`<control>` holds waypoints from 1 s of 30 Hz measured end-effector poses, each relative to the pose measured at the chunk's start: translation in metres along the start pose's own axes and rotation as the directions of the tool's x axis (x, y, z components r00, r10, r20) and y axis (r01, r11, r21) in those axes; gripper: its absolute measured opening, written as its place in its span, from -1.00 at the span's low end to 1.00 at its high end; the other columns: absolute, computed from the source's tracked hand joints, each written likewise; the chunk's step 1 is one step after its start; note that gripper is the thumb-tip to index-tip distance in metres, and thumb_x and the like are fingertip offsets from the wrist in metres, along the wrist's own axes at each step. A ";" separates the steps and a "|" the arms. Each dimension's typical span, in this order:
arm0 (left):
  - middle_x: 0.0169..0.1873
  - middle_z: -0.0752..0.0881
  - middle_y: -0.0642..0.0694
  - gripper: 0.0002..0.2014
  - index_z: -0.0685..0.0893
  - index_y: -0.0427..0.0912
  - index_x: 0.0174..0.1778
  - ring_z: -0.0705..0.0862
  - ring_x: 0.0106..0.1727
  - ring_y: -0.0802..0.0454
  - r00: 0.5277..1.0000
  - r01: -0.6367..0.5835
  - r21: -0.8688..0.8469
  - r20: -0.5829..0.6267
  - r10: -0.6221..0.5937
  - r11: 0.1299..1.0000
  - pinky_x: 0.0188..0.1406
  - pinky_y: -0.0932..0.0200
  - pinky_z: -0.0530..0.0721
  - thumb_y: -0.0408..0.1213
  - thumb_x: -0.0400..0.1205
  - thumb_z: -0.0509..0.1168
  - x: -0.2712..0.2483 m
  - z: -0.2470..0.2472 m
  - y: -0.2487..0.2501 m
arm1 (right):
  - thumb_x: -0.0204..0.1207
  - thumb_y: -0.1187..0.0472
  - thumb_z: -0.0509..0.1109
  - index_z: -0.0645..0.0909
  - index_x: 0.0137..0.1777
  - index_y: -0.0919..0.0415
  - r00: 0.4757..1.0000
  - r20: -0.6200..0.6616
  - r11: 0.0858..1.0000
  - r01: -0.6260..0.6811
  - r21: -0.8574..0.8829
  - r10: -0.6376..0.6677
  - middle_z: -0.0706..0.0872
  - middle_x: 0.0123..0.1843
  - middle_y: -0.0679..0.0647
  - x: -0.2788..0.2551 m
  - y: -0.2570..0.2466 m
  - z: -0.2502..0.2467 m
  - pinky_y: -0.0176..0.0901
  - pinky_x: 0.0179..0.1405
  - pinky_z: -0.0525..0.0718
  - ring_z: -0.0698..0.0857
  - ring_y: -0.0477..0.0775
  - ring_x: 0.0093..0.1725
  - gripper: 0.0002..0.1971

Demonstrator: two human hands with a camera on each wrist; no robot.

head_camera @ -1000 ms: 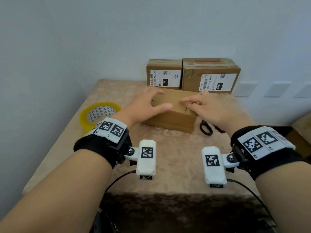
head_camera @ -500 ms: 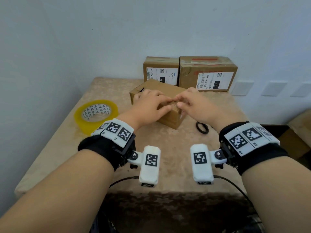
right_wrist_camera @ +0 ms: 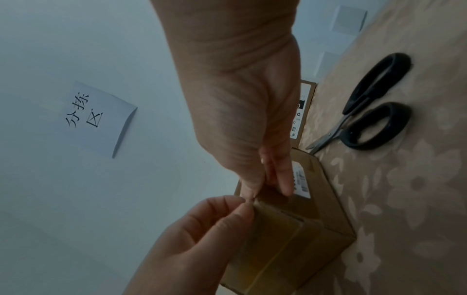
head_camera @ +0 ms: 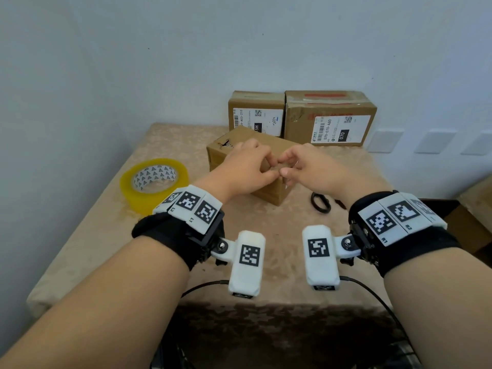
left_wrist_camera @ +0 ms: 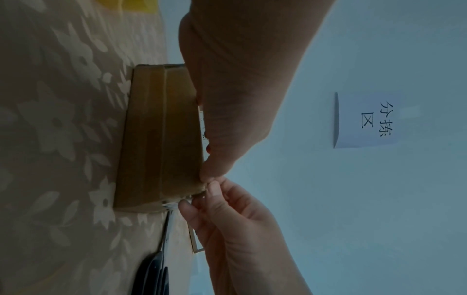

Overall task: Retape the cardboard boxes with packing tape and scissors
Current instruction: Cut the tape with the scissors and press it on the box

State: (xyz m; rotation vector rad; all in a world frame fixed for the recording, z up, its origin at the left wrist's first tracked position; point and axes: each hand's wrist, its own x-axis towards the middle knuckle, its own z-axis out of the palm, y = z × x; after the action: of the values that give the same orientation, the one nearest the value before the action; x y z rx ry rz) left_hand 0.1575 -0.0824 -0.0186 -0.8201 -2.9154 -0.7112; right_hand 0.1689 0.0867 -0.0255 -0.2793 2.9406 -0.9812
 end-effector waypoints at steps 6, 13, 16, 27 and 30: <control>0.13 0.49 -0.07 -0.94 0.53 0.00 -0.01 0.43 0.30 -0.12 0.999 0.038 -0.085 0.014 -0.037 0.996 0.40 -0.04 0.36 -0.16 0.65 0.28 -0.002 0.001 -0.001 | 0.72 0.13 0.18 0.55 -0.26 -0.02 0.999 0.000 0.993 -0.052 -0.105 0.053 0.64 0.16 0.19 0.010 -0.014 0.002 -0.12 -0.10 0.71 0.82 0.07 -0.30 -0.70; 0.06 0.52 -0.04 -0.92 0.53 0.03 -0.12 0.47 0.26 -0.13 0.999 0.042 -0.197 0.006 -0.041 0.980 0.39 -0.11 0.39 -0.22 0.65 0.28 -0.002 0.002 -0.003 | 0.72 0.20 0.19 0.47 -0.24 0.04 0.997 -0.002 0.997 -0.076 -0.020 0.076 0.69 0.09 0.28 0.001 -0.018 0.000 -0.30 -0.31 0.58 0.81 0.15 -0.20 -0.74; 0.05 0.53 -0.03 -0.94 0.54 0.02 -0.11 0.49 0.23 -0.12 0.999 0.036 -0.220 -0.009 -0.039 0.975 0.37 -0.10 0.40 -0.22 0.65 0.28 -0.002 0.004 -0.005 | 0.71 0.23 0.20 0.48 -0.17 0.06 0.996 -0.031 0.997 -0.080 0.012 0.080 0.66 0.16 0.29 0.000 -0.018 0.001 -0.33 -0.37 0.56 0.79 0.16 -0.22 -0.80; 0.01 0.53 -0.03 -0.92 0.54 0.04 -0.15 0.50 0.20 -0.11 0.996 0.054 -0.268 -0.059 -0.072 0.962 0.29 0.01 0.44 -0.19 0.64 0.31 0.003 0.009 -0.011 | 0.61 0.31 0.36 0.62 -0.14 0.18 0.987 -0.157 0.995 -0.016 0.098 0.031 0.66 -0.21 0.02 -0.003 -0.018 0.003 -0.44 -0.26 0.58 0.61 -0.09 -0.24 -0.90; 0.04 0.53 -0.04 -0.94 0.59 0.04 -0.15 0.48 0.23 -0.07 0.995 0.061 -0.302 -0.061 -0.083 0.951 0.22 0.09 0.44 -0.15 0.62 0.33 0.004 0.011 -0.017 | 0.57 0.34 0.41 0.69 -0.12 0.23 0.969 -0.241 0.975 0.000 0.220 0.054 0.66 -0.31 -0.07 -0.003 -0.015 0.007 -0.53 -0.28 0.54 0.60 -0.21 -0.29 -0.94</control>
State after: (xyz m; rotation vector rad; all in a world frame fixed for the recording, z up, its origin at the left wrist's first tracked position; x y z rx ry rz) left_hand 0.1467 -0.0885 -0.0345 -0.6907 -2.8233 -1.1862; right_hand 0.1749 0.0712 -0.0221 -0.1164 2.9984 -1.4182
